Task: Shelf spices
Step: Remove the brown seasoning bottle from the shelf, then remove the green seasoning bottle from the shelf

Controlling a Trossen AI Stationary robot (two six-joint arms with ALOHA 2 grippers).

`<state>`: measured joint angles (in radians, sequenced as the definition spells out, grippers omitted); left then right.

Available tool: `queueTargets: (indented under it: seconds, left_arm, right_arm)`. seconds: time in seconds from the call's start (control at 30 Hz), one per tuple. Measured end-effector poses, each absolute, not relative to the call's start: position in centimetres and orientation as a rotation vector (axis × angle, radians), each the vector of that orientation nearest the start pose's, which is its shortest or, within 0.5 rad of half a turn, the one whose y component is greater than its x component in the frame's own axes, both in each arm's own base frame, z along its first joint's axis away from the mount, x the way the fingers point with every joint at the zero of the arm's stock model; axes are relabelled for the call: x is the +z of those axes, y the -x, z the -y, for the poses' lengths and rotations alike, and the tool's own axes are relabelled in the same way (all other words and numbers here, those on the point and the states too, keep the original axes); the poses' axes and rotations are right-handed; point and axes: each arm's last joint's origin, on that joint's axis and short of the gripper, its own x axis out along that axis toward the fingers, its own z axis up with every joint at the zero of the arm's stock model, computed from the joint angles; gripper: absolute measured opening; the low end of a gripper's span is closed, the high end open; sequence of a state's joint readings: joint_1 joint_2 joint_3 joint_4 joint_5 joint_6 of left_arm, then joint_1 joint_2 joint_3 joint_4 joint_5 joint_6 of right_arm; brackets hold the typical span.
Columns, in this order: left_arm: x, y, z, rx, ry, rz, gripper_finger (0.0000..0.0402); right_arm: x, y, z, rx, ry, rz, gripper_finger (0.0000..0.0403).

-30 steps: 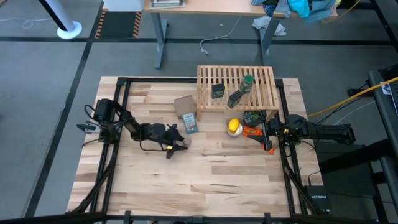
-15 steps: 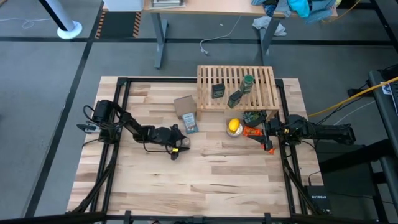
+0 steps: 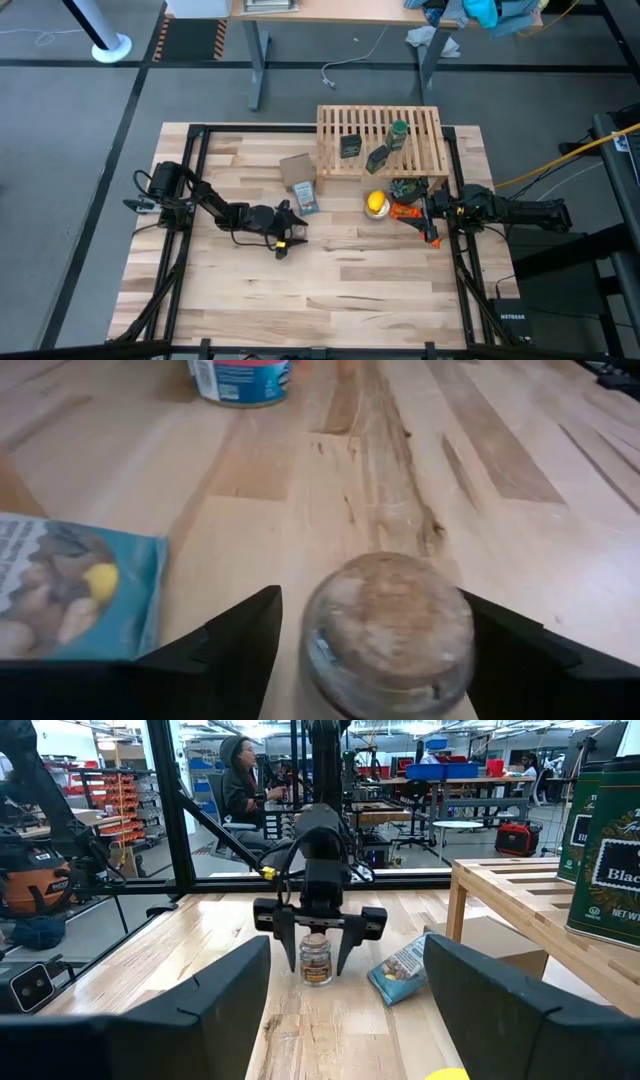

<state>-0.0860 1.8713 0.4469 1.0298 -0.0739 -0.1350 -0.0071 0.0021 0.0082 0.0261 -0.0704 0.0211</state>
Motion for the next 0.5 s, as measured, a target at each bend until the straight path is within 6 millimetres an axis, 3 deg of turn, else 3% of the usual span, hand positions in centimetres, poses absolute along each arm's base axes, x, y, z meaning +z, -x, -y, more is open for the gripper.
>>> queueTargets:
  seconds: [0.23, 0.5]
  left_arm:
    - [8.7, -28.2, 2.1, 0.045, 0.083, -0.373, 0.0260]
    - [10.4, -28.7, 2.1, 0.034, 0.026, -0.185, 0.0260]
  right_arm:
    - [16.9, -9.7, -0.1, 0.063, -0.020, 0.032, 0.0270]
    - [16.8, -9.7, 0.0, 0.029, -0.020, 0.029, 0.0270]
